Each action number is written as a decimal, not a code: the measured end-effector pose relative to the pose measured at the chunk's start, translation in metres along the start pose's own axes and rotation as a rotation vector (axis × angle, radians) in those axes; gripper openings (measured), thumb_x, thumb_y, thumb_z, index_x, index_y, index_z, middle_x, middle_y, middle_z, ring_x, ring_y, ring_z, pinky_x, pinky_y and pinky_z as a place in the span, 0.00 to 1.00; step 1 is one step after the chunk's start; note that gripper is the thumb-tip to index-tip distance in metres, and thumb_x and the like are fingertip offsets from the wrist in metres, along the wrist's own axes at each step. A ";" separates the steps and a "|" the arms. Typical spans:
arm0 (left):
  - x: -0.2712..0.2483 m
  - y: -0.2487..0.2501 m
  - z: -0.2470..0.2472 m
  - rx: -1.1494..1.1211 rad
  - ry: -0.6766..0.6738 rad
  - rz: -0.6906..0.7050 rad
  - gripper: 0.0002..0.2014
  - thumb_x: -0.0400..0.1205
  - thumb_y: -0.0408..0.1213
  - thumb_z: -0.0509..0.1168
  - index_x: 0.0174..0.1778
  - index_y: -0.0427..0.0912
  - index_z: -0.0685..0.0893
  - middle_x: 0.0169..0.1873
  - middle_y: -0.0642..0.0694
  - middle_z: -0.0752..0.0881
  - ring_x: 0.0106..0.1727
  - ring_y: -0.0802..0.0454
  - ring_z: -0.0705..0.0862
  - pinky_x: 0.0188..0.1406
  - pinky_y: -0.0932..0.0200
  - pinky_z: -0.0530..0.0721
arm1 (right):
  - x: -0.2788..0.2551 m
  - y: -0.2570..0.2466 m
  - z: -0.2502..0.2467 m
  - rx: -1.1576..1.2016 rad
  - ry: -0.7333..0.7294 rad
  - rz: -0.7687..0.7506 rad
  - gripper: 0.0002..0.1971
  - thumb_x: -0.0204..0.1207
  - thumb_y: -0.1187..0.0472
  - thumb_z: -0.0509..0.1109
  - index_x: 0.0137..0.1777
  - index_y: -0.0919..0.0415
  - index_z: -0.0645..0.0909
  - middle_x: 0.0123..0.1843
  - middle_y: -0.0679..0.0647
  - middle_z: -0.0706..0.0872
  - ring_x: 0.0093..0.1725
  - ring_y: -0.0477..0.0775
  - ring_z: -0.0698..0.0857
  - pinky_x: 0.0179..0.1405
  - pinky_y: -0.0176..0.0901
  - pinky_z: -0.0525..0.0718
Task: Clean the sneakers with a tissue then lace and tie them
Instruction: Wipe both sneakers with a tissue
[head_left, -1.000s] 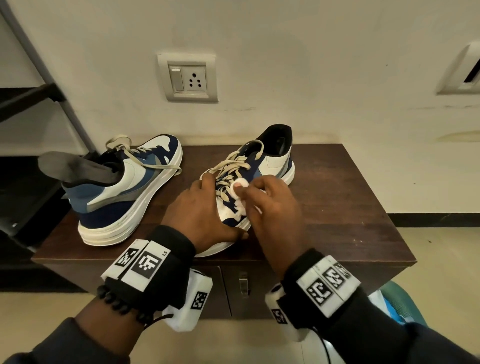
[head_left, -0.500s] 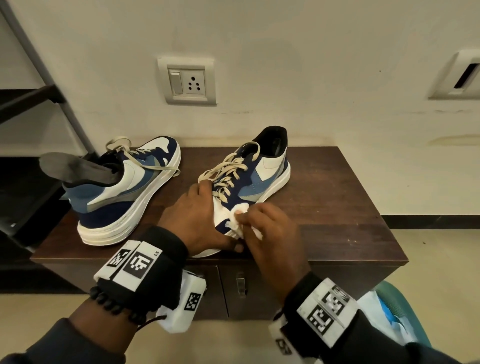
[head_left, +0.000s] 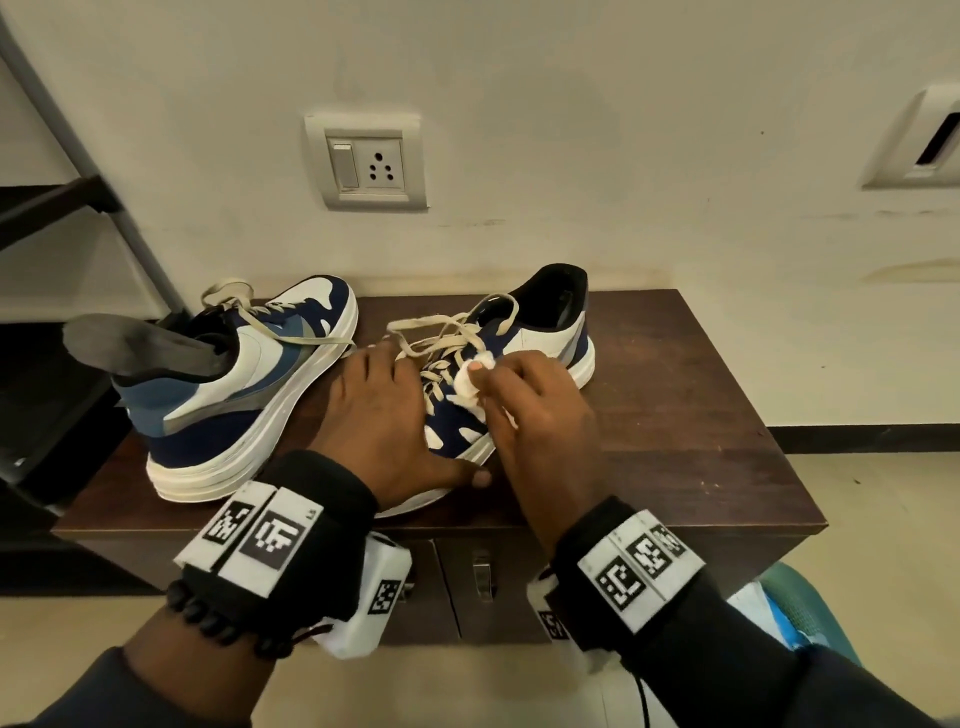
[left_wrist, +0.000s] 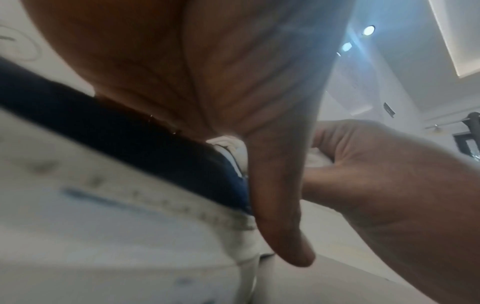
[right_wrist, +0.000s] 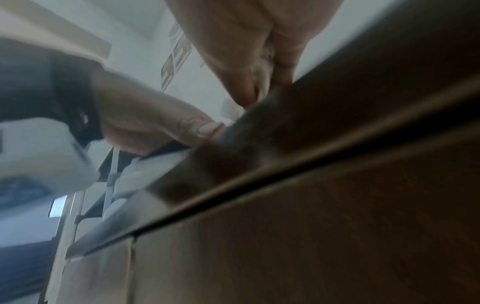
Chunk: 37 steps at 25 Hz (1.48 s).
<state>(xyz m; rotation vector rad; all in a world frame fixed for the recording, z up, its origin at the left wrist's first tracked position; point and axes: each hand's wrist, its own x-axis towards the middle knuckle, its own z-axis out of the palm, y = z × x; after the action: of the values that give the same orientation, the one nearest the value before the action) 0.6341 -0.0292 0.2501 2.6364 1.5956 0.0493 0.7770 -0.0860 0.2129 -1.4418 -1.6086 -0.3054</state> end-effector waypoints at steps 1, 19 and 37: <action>0.002 0.006 0.000 0.003 0.015 -0.010 0.63 0.55 0.73 0.72 0.79 0.40 0.55 0.79 0.39 0.60 0.78 0.40 0.60 0.77 0.46 0.63 | -0.004 0.001 0.003 -0.027 -0.014 -0.016 0.11 0.72 0.69 0.74 0.55 0.64 0.85 0.48 0.57 0.84 0.48 0.54 0.82 0.43 0.38 0.80; 0.005 -0.003 -0.015 -0.133 -0.008 0.064 0.54 0.54 0.70 0.75 0.72 0.47 0.65 0.63 0.48 0.83 0.59 0.48 0.83 0.53 0.59 0.76 | -0.041 0.010 -0.002 -0.031 -0.147 -0.133 0.11 0.75 0.62 0.69 0.56 0.64 0.83 0.53 0.59 0.84 0.51 0.54 0.82 0.49 0.42 0.84; 0.000 -0.012 -0.024 -0.237 -0.025 0.034 0.50 0.59 0.65 0.78 0.76 0.54 0.68 0.66 0.51 0.82 0.64 0.49 0.80 0.58 0.59 0.74 | 0.001 0.003 -0.021 0.015 0.073 -0.093 0.09 0.77 0.65 0.68 0.53 0.68 0.85 0.49 0.61 0.84 0.49 0.54 0.82 0.47 0.39 0.81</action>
<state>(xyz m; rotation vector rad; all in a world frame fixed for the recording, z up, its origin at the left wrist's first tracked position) 0.6216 -0.0230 0.2736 2.4728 1.4377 0.1933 0.7892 -0.0996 0.2236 -1.3325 -1.6178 -0.3942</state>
